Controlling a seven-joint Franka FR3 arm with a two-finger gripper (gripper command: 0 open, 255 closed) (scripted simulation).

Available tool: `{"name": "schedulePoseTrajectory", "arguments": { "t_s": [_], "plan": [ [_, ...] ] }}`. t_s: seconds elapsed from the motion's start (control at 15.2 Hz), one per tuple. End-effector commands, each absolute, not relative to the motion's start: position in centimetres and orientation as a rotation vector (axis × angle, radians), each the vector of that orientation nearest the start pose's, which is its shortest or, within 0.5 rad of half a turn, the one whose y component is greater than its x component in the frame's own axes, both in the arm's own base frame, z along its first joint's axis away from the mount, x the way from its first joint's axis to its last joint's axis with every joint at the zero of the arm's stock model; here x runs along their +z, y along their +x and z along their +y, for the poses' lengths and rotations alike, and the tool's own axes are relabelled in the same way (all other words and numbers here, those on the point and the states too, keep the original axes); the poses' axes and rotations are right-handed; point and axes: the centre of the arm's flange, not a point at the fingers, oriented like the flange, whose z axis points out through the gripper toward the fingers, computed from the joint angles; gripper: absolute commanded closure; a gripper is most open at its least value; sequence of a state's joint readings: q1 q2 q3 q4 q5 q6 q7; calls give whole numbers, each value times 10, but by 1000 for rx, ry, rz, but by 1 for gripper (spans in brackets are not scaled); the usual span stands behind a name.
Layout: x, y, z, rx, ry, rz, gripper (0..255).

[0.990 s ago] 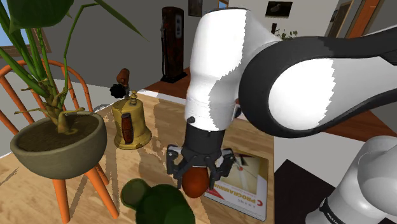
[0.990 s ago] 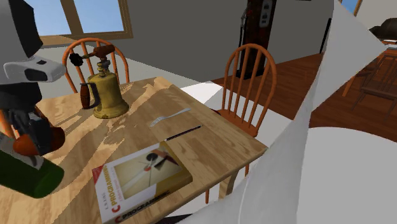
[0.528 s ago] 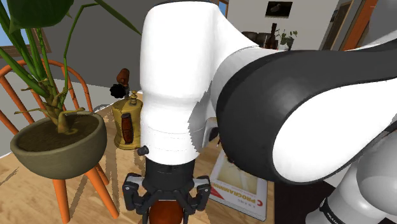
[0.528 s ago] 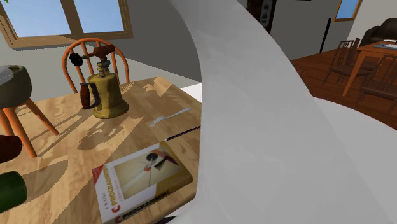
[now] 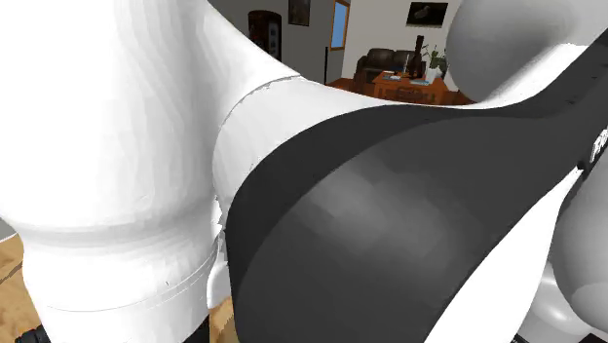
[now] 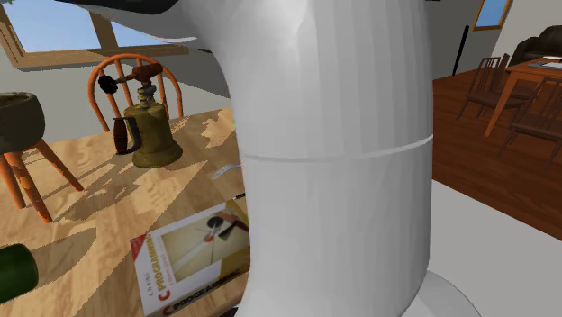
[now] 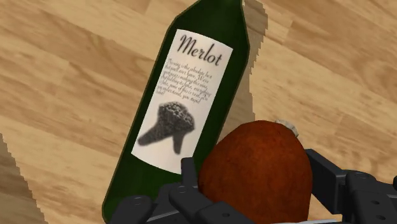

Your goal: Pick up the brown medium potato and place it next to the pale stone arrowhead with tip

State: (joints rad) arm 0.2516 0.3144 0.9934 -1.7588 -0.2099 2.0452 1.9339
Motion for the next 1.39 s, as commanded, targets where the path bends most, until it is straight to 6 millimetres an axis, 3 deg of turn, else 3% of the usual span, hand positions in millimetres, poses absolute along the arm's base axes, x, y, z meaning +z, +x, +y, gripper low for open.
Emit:
{"name": "schedulePoseTrajectory", "arguments": {
  "t_s": [0.0,0.4,1.32],
  "plan": [
    [465,254,599,102,-2865,958,255],
    [465,240,673,102,-2865,958,255],
    [391,240,673,102,-2865,958,255]
  ]
}}
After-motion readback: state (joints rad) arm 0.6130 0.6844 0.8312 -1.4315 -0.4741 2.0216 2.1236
